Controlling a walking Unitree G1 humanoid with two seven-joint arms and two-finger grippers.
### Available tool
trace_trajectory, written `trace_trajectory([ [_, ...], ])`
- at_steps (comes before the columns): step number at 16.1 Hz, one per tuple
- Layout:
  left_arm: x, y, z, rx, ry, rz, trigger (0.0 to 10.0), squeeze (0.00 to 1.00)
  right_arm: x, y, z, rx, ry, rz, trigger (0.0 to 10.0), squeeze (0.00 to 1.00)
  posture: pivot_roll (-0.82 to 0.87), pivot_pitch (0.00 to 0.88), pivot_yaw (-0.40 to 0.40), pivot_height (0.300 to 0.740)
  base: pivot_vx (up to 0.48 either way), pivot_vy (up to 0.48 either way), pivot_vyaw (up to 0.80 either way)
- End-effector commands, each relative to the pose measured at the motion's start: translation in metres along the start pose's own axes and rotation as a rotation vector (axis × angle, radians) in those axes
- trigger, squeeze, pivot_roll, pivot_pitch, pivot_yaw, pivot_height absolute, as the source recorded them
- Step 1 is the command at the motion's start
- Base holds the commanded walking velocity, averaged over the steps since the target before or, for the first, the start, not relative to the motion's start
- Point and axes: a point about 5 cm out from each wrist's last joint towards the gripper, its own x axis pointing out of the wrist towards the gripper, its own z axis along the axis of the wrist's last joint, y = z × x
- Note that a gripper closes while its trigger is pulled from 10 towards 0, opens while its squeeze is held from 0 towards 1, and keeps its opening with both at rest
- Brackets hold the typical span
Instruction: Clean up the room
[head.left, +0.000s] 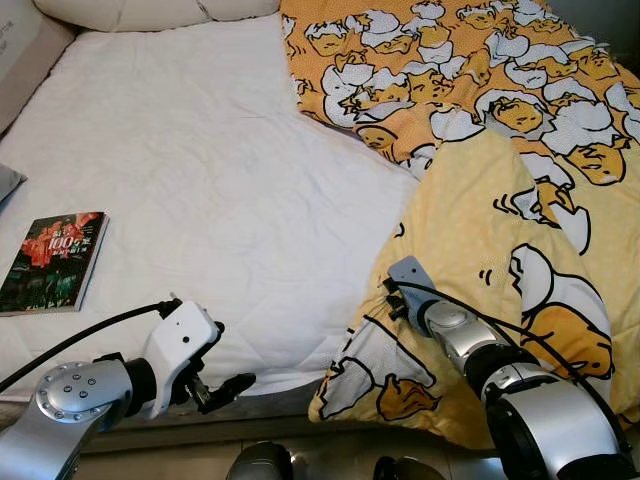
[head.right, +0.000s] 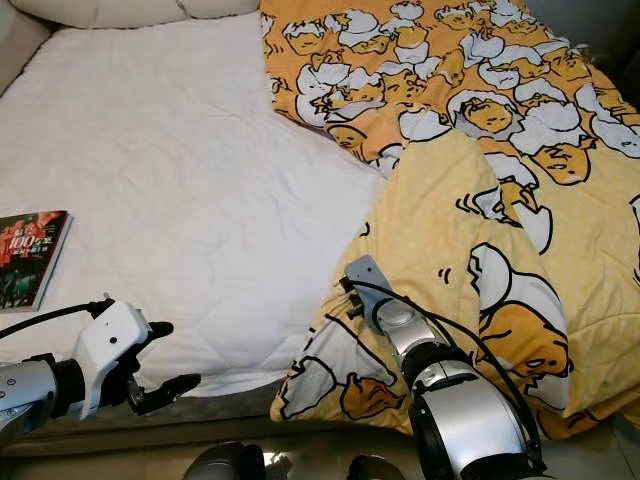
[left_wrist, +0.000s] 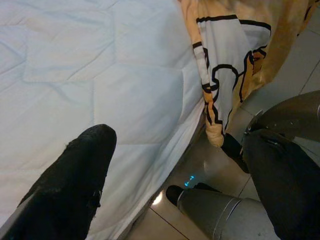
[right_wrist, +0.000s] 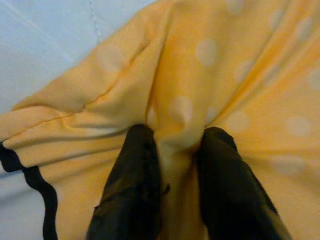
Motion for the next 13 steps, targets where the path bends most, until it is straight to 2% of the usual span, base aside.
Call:
trace_trajectory([
  [1, -0.001, -0.001, 0.000, 0.000, 0.005, 0.000, 10.0, 0.00, -0.001, 0.000, -0.011, 0.019, 0.039, -0.001, 1.9, 0.00, 0.23, 0.145, 0.044, 0.740, 0.000, 0.000, 0.00],
  [2, 0.002, -0.002, 0.004, -0.006, -0.003, -0.006, 10.0, 0.00, -0.001, -0.001, -0.009, 0.050, 0.007, 0.036, 0.0, 0.00, 0.21, 0.138, 0.047, 0.740, 0.000, 0.000, 0.00],
  [4, 0.007, -0.003, 0.008, -0.007, -0.019, -0.011, 10.0, 0.00, -0.003, 0.002, -0.001, 0.057, -0.076, 0.176, 0.0, 0.00, 0.21, 0.135, 0.041, 0.740, 0.000, 0.000, 0.00],
  [8, 0.008, -0.004, 0.007, -0.011, -0.020, -0.006, 10.0, 0.00, -0.012, 0.004, 0.000, 0.039, -0.180, 0.419, 0.0, 0.00, 0.20, 0.136, 0.040, 0.740, 0.000, 0.000, 0.00],
  [9, 0.009, -0.004, 0.007, -0.012, -0.020, -0.008, 10.0, 0.00, -0.015, 0.009, -0.005, 0.009, -0.192, 0.523, 0.0, 0.00, 0.19, 0.135, 0.043, 0.740, 0.000, 0.000, 0.00],
  [10, 0.011, -0.005, 0.007, -0.013, -0.020, -0.016, 10.0, 0.00, -0.023, 0.019, -0.017, -0.044, -0.183, 0.705, 0.0, 0.00, 0.19, 0.134, 0.046, 0.740, 0.000, 0.000, 0.00],
  [11, 0.013, -0.006, 0.008, -0.013, -0.022, -0.022, 10.0, 0.00, -0.033, 0.028, -0.034, -0.088, -0.132, 0.924, 0.0, 0.00, 0.19, 0.132, 0.044, 0.740, 0.000, 0.000, 0.00],
  [12, 0.014, -0.007, 0.008, -0.012, -0.024, -0.025, 10.0, 0.00, -0.045, 0.033, -0.050, -0.127, -0.077, 1.093, 0.0, 0.00, 0.18, 0.129, 0.045, 0.740, 0.000, 0.000, 0.00],
  [13, 0.014, -0.007, 0.008, -0.012, -0.025, -0.026, 10.0, 0.00, -0.053, 0.034, -0.060, -0.152, -0.041, 1.176, 0.0, 0.00, 0.18, 0.128, 0.046, 0.740, 0.000, 0.000, 0.00],
])
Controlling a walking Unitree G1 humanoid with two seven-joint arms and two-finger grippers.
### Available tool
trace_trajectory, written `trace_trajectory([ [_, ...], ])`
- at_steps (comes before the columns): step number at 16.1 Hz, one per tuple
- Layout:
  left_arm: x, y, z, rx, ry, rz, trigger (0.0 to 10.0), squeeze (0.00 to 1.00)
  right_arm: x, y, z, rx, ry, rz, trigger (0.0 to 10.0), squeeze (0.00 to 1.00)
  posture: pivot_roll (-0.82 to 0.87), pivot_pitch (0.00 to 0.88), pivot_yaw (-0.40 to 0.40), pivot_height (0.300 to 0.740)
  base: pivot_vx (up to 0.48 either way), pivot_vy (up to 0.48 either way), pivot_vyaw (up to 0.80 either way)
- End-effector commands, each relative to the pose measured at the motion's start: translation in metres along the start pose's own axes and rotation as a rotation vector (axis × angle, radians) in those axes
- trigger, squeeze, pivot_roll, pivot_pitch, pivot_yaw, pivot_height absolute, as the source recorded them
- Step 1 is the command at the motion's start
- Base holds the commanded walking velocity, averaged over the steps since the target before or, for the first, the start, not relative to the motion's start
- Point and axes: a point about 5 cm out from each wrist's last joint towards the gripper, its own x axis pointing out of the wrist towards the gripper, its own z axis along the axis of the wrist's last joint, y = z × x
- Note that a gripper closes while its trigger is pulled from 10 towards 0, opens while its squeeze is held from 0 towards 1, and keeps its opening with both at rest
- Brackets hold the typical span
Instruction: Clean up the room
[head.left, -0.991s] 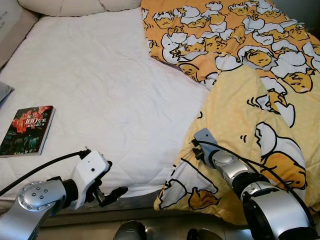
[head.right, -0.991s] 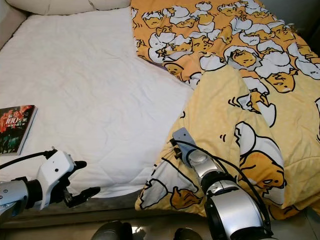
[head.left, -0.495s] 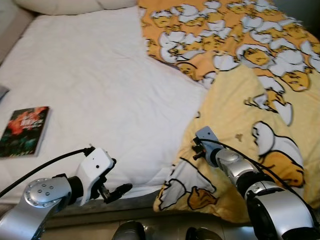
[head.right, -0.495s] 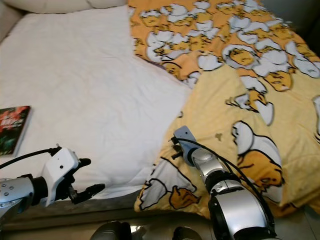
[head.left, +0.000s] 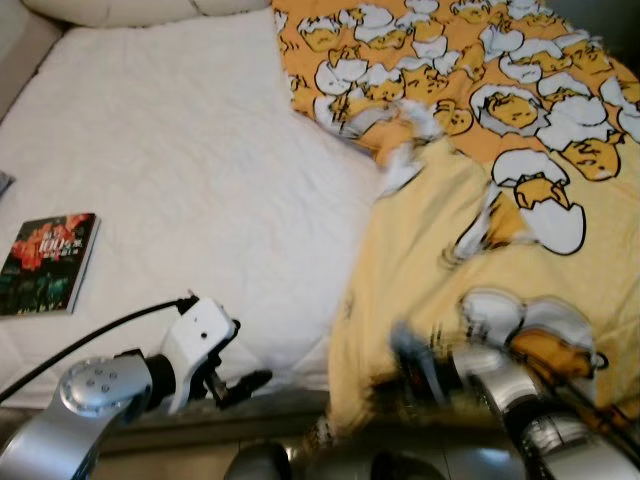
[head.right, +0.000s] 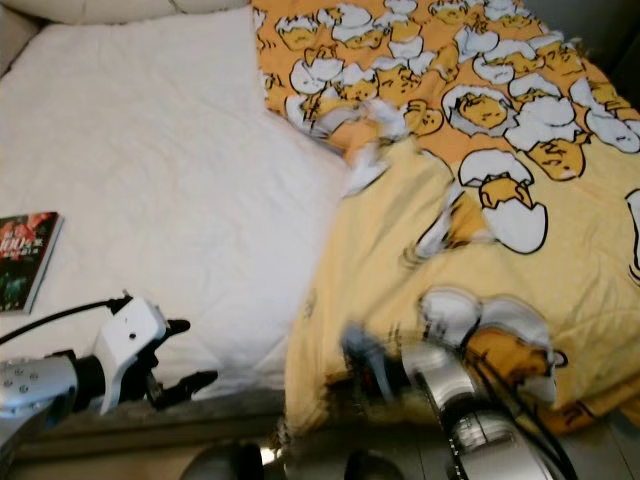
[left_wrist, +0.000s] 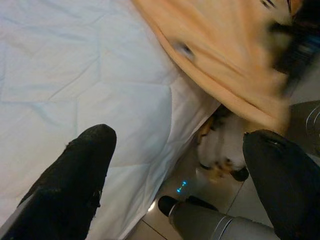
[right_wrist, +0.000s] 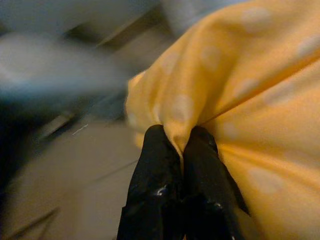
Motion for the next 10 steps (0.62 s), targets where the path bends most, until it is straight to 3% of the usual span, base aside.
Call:
trace_trajectory([
  [1, 0.000, -0.001, -0.001, -0.005, 0.003, -0.005, 10.0, 0.00, -0.008, 0.022, -0.014, -0.031, 0.106, 0.220, 0.0, 0.00, 0.17, 0.127, 0.051, 0.740, 0.000, 0.000, 0.00],
  [2, 0.000, -0.002, -0.001, -0.005, 0.004, -0.009, 10.0, 0.00, -0.010, 0.032, -0.025, -0.033, 0.157, 0.276, 0.0, 0.00, 0.17, 0.127, 0.053, 0.740, 0.000, 0.000, 0.00],
  [4, 0.001, -0.003, -0.001, -0.002, 0.005, -0.017, 10.0, 0.00, -0.011, 0.039, -0.035, -0.045, 0.175, 0.274, 0.0, 0.00, 0.17, 0.128, 0.054, 0.740, 0.000, 0.000, 0.00],
  [5, 0.000, -0.003, -0.001, -0.001, 0.005, -0.021, 10.0, 0.00, -0.009, 0.037, -0.034, -0.057, 0.138, 0.208, 1.7, 0.00, 0.17, 0.128, 0.055, 0.740, 0.000, 0.000, 0.00],
  [6, 0.000, -0.004, -0.001, 0.000, 0.006, -0.023, 10.0, 0.00, -0.007, 0.032, -0.032, -0.082, 0.122, 0.130, 10.0, 0.00, 0.17, 0.127, 0.058, 0.740, 0.000, 0.000, 0.00],
  [7, 0.000, -0.004, -0.001, 0.001, 0.007, -0.027, 10.0, 0.00, -0.004, 0.021, -0.020, -0.058, 0.050, 0.005, 10.0, 0.00, 0.17, 0.128, 0.063, 0.740, 0.000, 0.000, 0.00],
  [8, 0.001, -0.004, 0.000, 0.003, 0.008, -0.030, 10.0, 0.00, -0.003, 0.015, -0.007, -0.047, -0.018, -0.030, 10.0, 1.00, 0.17, 0.127, 0.064, 0.740, 0.000, 0.000, 0.00],
  [10, 0.001, -0.004, 0.001, 0.006, 0.009, -0.035, 10.0, 0.00, -0.006, 0.014, 0.007, -0.072, -0.048, -0.004, 10.0, 1.00, 0.17, 0.130, 0.069, 0.740, 0.000, 0.000, 0.00],
])
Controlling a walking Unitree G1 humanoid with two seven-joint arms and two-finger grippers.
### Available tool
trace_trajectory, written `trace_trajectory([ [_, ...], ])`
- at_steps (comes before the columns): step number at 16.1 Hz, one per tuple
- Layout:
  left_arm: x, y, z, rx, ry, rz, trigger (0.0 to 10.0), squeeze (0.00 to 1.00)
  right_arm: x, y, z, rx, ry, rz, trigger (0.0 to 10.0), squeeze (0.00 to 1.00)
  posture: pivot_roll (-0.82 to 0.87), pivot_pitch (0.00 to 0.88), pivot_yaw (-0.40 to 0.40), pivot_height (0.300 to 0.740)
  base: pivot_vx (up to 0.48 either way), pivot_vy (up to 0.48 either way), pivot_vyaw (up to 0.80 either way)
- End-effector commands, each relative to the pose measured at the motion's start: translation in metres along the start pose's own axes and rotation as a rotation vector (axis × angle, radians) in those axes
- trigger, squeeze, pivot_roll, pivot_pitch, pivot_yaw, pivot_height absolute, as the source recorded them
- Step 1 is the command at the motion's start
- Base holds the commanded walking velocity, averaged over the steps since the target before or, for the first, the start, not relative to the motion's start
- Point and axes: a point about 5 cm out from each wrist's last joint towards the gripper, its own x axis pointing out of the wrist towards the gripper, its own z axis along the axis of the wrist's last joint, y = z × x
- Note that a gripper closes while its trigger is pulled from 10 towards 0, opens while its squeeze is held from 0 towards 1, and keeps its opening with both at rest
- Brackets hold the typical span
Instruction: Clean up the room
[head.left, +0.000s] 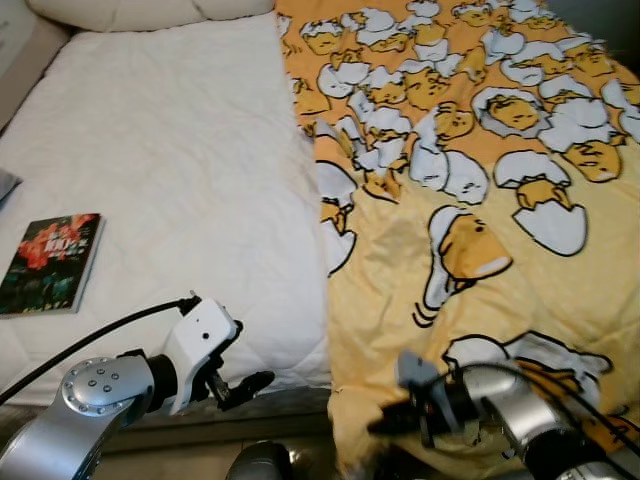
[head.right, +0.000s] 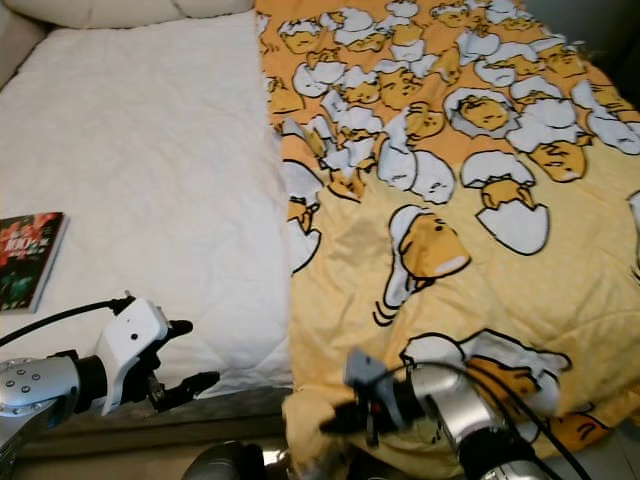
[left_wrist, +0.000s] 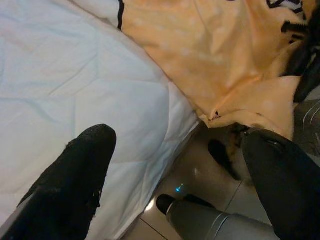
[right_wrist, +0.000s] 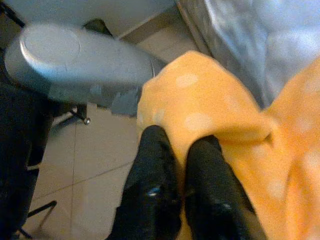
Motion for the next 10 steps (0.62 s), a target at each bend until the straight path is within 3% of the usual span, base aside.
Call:
trace_trajectory([
  [1, 0.000, -0.002, 0.002, 0.011, 0.008, -0.018, 10.0, 0.00, -0.002, -0.001, 0.008, -0.024, -0.016, 0.011, 10.0, 1.00, 0.17, 0.130, 0.070, 0.740, 0.000, 0.000, 0.00],
  [5, 0.002, 0.000, 0.010, 0.017, 0.004, -0.022, 10.0, 0.00, -0.004, -0.006, 0.035, -0.018, -0.125, 0.040, 10.0, 1.00, 0.18, 0.135, 0.066, 0.740, 0.000, 0.000, 0.00],
  [7, 0.002, 0.001, 0.011, 0.014, 0.005, -0.020, 10.0, 0.00, 0.000, -0.018, 0.047, -0.068, -0.148, -0.093, 10.0, 1.00, 0.18, 0.135, 0.066, 0.740, 0.000, 0.000, 0.00],
  [9, 0.003, 0.002, 0.013, 0.015, 0.003, -0.020, 10.0, 0.00, 0.006, -0.046, 0.063, -0.131, -0.133, -0.431, 10.0, 1.00, 0.18, 0.136, 0.066, 0.740, 0.000, 0.000, 0.00],
  [10, 0.003, 0.002, 0.014, 0.015, 0.002, -0.021, 10.0, 0.00, 0.009, -0.054, 0.069, -0.125, -0.102, -0.534, 10.0, 1.00, 0.18, 0.138, 0.069, 0.740, 0.000, 0.000, 0.00],
])
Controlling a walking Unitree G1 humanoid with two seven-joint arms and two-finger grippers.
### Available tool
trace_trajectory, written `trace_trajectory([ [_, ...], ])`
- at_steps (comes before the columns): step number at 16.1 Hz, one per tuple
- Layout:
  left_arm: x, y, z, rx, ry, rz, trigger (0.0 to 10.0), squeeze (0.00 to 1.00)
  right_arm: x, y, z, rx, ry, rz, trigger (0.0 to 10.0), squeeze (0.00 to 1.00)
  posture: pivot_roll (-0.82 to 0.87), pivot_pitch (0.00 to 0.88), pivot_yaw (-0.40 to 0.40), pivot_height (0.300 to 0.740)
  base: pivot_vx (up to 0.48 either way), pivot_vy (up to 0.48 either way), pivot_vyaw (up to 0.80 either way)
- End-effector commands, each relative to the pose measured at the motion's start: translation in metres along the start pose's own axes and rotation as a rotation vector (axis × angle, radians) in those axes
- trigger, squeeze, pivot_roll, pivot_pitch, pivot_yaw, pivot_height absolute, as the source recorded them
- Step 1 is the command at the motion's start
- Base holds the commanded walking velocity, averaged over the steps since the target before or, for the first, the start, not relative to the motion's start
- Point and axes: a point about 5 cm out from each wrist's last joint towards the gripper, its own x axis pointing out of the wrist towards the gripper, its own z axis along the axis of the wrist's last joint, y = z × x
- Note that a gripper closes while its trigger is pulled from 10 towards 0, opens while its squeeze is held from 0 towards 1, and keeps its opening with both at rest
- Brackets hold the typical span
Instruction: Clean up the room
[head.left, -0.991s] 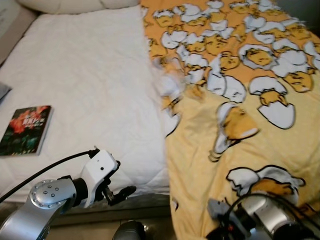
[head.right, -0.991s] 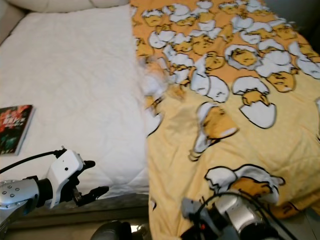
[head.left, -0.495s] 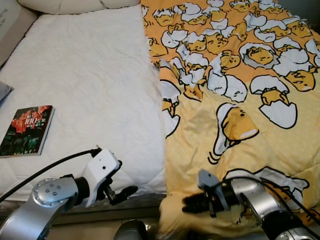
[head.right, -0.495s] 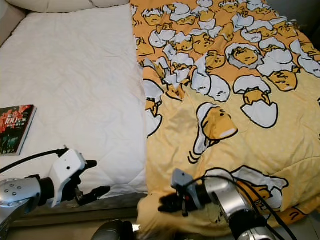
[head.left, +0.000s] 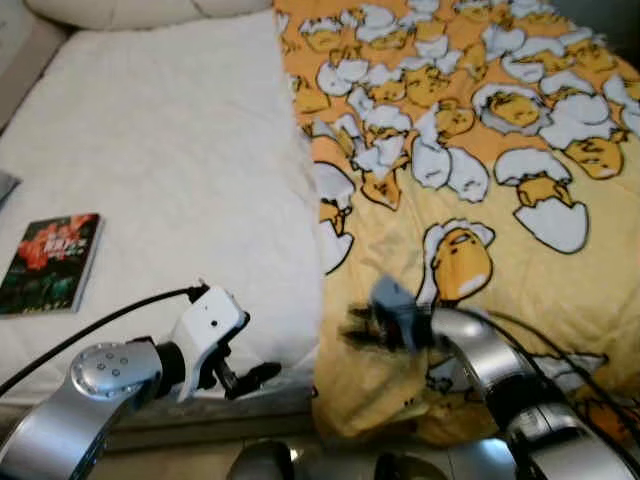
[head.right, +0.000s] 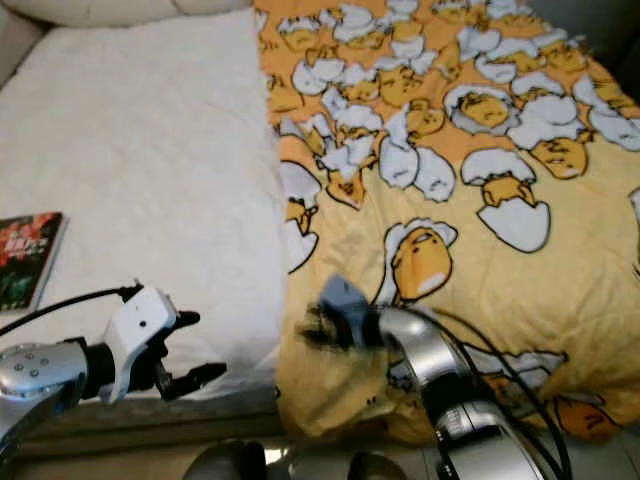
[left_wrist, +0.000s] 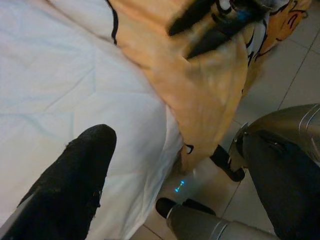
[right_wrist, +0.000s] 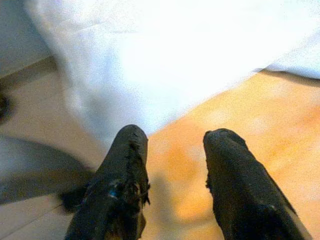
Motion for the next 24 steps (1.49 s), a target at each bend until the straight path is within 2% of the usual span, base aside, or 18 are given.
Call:
trace_trajectory([
  [1, -0.001, -0.001, 0.002, 0.008, 0.006, -0.006, 10.0, 0.00, 0.003, 0.001, -0.007, 0.008, 0.040, -0.049, 10.0, 1.00, 0.18, 0.138, 0.069, 0.740, 0.000, 0.000, 0.00],
  [2, -0.001, -0.001, 0.003, 0.010, 0.008, -0.010, 10.0, 0.00, 0.014, 0.000, -0.004, -0.023, 0.101, -0.115, 10.0, 1.00, 0.19, 0.138, 0.074, 0.740, 0.000, 0.000, 0.00],
  [4, 0.000, -0.001, 0.003, 0.012, 0.008, -0.011, 10.0, 0.00, 0.024, 0.001, -0.004, -0.028, 0.150, -0.170, 10.0, 1.00, 0.19, 0.137, 0.074, 0.740, 0.000, 0.000, 0.00],
  [5, -0.001, 0.000, 0.002, 0.012, 0.008, -0.011, 10.0, 0.00, 0.028, 0.003, -0.006, -0.047, 0.187, -0.198, 10.0, 0.78, 0.20, 0.136, 0.074, 0.740, 0.000, 0.000, 0.00],
  [6, -0.001, 0.000, 0.002, 0.011, 0.008, -0.012, 10.0, 0.00, 0.030, 0.006, -0.008, -0.069, 0.217, -0.206, 10.0, 0.00, 0.20, 0.136, 0.074, 0.740, 0.000, 0.000, 0.00],
  [7, -0.001, 0.001, 0.000, 0.007, 0.010, -0.012, 10.0, 0.00, 0.033, 0.009, -0.013, -0.105, 0.269, -0.223, 10.0, 0.00, 0.20, 0.137, 0.072, 0.740, 0.000, 0.000, 0.00],
  [9, -0.001, 0.002, -0.003, 0.001, 0.014, -0.011, 10.0, 0.00, 0.036, 0.013, -0.017, -0.120, 0.292, -0.253, 10.0, 0.00, 0.20, 0.136, 0.070, 0.740, 0.000, 0.000, 0.00],
  [10, -0.001, 0.003, -0.006, -0.002, 0.018, -0.010, 10.0, 0.00, 0.038, 0.017, -0.020, -0.086, 0.293, -0.266, 4.8, 0.00, 0.20, 0.136, 0.070, 0.740, 0.000, 0.000, 0.00],
  [11, -0.001, 0.002, -0.007, -0.002, 0.019, -0.010, 10.0, 0.00, 0.039, 0.017, -0.021, -0.069, 0.290, -0.268, 2.2, 0.00, 0.20, 0.136, 0.070, 0.740, 0.000, 0.000, 0.00],
  [12, -0.001, 0.002, -0.008, -0.004, 0.020, -0.010, 10.0, 0.00, 0.039, 0.018, -0.021, -0.040, 0.286, -0.272, 0.0, 0.00, 0.21, 0.134, 0.067, 0.740, 0.000, 0.000, 0.00],
  [17, 0.001, 0.003, -0.016, -0.009, 0.025, -0.007, 10.0, 0.00, 0.041, 0.018, -0.019, 0.024, 0.258, -0.292, 0.0, 0.00, 0.21, 0.132, 0.066, 0.740, 0.000, 0.000, 0.00],
  [24, 0.003, 0.005, -0.019, 0.006, 0.023, -0.017, 10.0, 0.00, 0.038, 0.019, -0.019, 0.159, 0.176, -0.230, 0.0, 0.00, 0.20, 0.131, 0.089, 0.740, 0.000, 0.000, 0.00],
])
